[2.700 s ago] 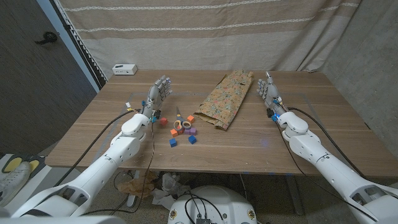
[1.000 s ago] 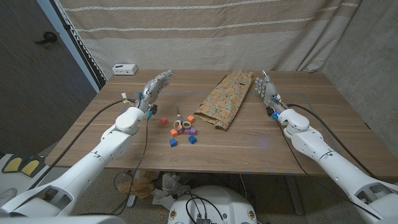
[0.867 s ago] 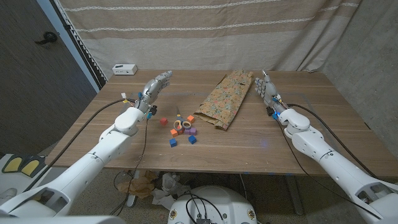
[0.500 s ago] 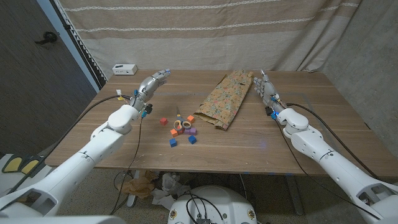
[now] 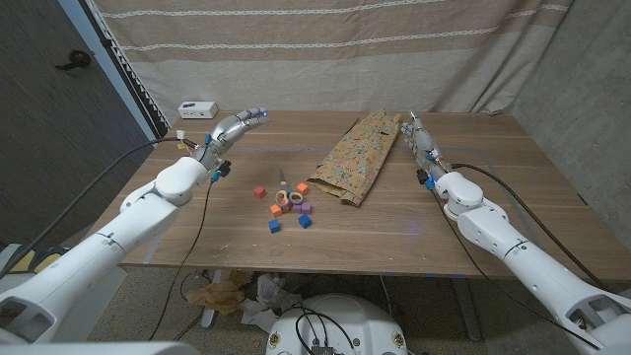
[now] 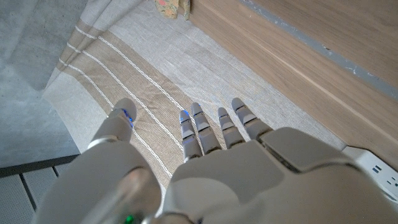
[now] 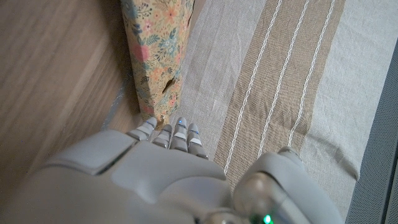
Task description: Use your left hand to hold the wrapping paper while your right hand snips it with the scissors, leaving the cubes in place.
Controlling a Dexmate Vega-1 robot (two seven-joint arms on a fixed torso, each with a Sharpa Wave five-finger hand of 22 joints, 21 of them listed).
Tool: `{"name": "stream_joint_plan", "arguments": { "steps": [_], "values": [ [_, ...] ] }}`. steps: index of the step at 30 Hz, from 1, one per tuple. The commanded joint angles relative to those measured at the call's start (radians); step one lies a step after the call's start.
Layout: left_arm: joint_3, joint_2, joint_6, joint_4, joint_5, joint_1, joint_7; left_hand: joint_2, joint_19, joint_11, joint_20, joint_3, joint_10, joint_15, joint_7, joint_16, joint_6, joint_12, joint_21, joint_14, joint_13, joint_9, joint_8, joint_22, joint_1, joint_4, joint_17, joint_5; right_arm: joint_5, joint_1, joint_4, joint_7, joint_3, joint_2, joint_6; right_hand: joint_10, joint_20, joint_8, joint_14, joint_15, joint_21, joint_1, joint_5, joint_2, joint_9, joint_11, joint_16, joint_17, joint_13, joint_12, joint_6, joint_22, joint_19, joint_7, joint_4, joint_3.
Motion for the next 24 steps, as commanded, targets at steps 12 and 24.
{"name": "stream_joint_plan", "arguments": {
  "steps": [12, 24],
  "values": [
    [0.002, 0.084, 0.146, -0.113, 0.181, -0.014, 0.059, -0.021, 0.021, -0.01, 0.002, 0.007, 0.055, -0.118, -0.007, 0.012, 0.035, 0.019, -0.02, 0.04, 0.011, 0.004, 0.01, 0.004, 0.039, 0.003, 0.005, 0.004, 0.014, -0.023, 0.014, -0.005, 0.024, -0.007, 0.019, 0.017, 0.001, 0.005, 0.003, -0.001, 0.005, -0.006, 0.005, -0.004, 0.004, -0.002, 0.007, 0.003, 0.002, 0.007, 0.015, 0.005, 0.008, -0.001, 0.004, -0.017],
    [-0.006, 0.137, 0.194, -0.17, 0.259, -0.021, 0.052, -0.035, 0.032, -0.019, -0.001, -0.007, 0.085, -0.124, -0.014, 0.015, 0.05, 0.028, -0.03, 0.056, 0.017, 0.005, 0.011, 0.005, 0.031, 0.01, 0.007, 0.006, 0.012, -0.021, 0.018, -0.013, 0.028, -0.004, 0.025, 0.019, -0.002, 0.003, 0.002, -0.002, 0.004, -0.01, 0.005, -0.003, 0.004, -0.002, 0.007, 0.004, 0.003, 0.007, 0.015, 0.005, 0.006, -0.003, 0.006, -0.019]
  ]
}}
